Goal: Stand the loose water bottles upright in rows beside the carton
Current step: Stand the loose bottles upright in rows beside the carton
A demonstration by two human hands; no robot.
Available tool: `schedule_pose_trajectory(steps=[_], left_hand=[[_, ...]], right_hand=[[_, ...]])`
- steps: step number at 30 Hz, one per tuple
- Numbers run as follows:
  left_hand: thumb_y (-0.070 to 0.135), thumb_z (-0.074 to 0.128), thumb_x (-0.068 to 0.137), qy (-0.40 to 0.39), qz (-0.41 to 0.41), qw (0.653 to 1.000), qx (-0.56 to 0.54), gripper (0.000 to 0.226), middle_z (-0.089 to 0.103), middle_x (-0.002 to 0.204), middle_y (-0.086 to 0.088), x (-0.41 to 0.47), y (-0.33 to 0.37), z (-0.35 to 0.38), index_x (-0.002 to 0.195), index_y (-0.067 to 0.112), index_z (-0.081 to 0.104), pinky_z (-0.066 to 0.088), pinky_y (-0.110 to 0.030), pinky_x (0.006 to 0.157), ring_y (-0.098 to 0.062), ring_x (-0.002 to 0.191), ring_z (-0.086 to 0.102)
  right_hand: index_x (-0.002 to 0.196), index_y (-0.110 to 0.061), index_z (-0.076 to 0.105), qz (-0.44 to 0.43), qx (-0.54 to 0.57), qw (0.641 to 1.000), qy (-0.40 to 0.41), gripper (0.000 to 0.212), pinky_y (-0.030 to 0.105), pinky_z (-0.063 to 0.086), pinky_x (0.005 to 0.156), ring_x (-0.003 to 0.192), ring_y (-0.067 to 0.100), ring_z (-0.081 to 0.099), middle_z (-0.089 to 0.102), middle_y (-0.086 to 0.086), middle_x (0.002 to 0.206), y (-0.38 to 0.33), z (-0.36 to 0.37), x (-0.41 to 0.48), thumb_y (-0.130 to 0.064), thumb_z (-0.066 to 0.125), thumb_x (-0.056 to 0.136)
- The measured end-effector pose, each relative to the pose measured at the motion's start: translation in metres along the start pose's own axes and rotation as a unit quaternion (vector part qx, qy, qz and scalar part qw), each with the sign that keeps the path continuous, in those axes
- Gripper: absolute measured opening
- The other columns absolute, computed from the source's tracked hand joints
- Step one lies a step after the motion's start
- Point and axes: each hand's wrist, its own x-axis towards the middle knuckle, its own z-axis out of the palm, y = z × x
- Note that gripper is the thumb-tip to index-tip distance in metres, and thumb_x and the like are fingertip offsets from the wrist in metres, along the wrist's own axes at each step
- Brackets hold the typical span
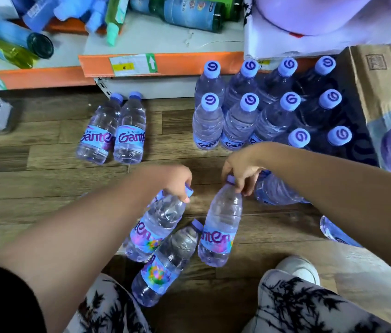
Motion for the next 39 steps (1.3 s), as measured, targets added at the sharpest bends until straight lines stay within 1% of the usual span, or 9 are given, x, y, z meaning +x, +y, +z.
schedule_pose_trajectory(steps=[3,6,11,16,19,21,27,33,39], left_hand=[[0.040,0.065,0.083,0.066,0.008,0.997,0.039,0.046,0.066,0.102,-0.007,-0.017,0.013,-0.020,0.114,0.005,0.060,0.043,-0.027,0.076,-0.030,0.098,0.062],[0.044,0.066,0.081,0.164,0.019,0.985,0.048,0.048,0.065,0.119,-0.006,-0.032,0.020,-0.041,0.119,0.016,0.060,0.044,-0.028,0.084,-0.029,0.112,0.059],[0.038,0.075,0.075,0.287,0.034,0.957,-0.007,0.051,0.064,0.118,-0.010,-0.048,0.034,-0.063,0.115,0.012,0.057,0.042,-0.029,0.079,-0.029,0.108,0.057],[0.039,0.077,0.071,0.363,0.008,0.931,-0.031,0.055,0.063,0.116,-0.014,-0.052,0.039,-0.070,0.111,0.010,0.054,0.045,-0.034,0.079,-0.033,0.104,0.059],[0.039,0.076,0.073,0.389,0.004,0.920,-0.038,0.053,0.062,0.117,-0.015,-0.048,0.045,-0.071,0.110,0.008,0.054,0.047,-0.037,0.083,-0.034,0.107,0.058],[0.034,0.074,0.075,0.395,0.014,0.917,-0.047,0.049,0.062,0.116,-0.016,-0.045,0.051,-0.071,0.110,0.006,0.054,0.045,-0.034,0.080,-0.034,0.107,0.058],[0.023,0.070,0.080,0.397,0.030,0.915,-0.063,0.038,0.062,0.114,-0.016,-0.043,0.055,-0.072,0.112,0.007,0.059,0.046,-0.035,0.085,-0.032,0.107,0.057],[0.025,0.074,0.078,0.408,0.018,0.907,-0.105,0.045,0.059,0.121,-0.015,-0.045,0.056,-0.068,0.116,0.006,0.058,0.042,-0.032,0.092,-0.031,0.115,0.053],[0.019,0.071,0.079,0.427,0.024,0.897,-0.112,0.040,0.055,0.119,-0.015,-0.045,0.059,-0.054,0.112,0.004,0.055,0.042,-0.034,0.091,-0.031,0.111,0.053]], right_hand=[[0.125,-0.003,0.055,-0.041,0.109,0.993,0.036,0.046,0.021,0.058,0.059,0.077,0.024,0.064,0.049,0.012,0.103,-0.003,0.008,-0.016,0.018,0.054,0.085],[0.107,-0.007,0.061,-0.066,0.137,0.985,0.083,0.038,0.021,0.059,0.061,0.089,0.028,0.063,0.051,0.007,0.091,-0.002,0.011,-0.031,0.021,0.050,0.084],[0.079,-0.015,0.063,-0.086,0.140,0.968,0.187,0.022,0.024,0.055,0.068,0.072,0.017,0.056,0.055,0.004,0.081,-0.003,0.001,-0.060,0.006,0.054,0.082],[0.089,-0.013,0.072,-0.102,0.005,0.931,0.351,0.012,0.018,0.043,0.058,0.073,0.016,0.057,0.059,-0.006,0.072,-0.003,-0.009,-0.073,-0.009,0.063,0.082],[0.105,-0.016,0.068,-0.106,-0.049,0.904,0.411,0.025,0.027,0.045,0.073,0.097,0.023,0.059,0.064,0.001,0.097,-0.002,-0.014,-0.073,-0.012,0.065,0.081],[0.110,-0.016,0.065,-0.102,-0.063,0.898,0.424,0.029,0.031,0.045,0.076,0.105,0.027,0.059,0.064,0.006,0.110,0.000,-0.018,-0.074,-0.012,0.065,0.081],[0.107,-0.009,0.061,-0.103,-0.105,0.887,0.438,0.024,0.035,0.046,0.079,0.105,0.030,0.057,0.058,0.010,0.117,0.007,-0.018,-0.074,-0.009,0.060,0.083],[0.106,-0.013,0.057,-0.098,-0.130,0.889,0.427,0.024,0.039,0.048,0.079,0.101,0.034,0.057,0.050,0.011,0.118,0.012,-0.011,-0.073,-0.011,0.061,0.082],[0.105,-0.012,0.056,-0.086,-0.126,0.889,0.431,0.024,0.044,0.052,0.082,0.098,0.036,0.057,0.048,0.012,0.118,0.013,-0.007,-0.073,-0.011,0.061,0.082]])
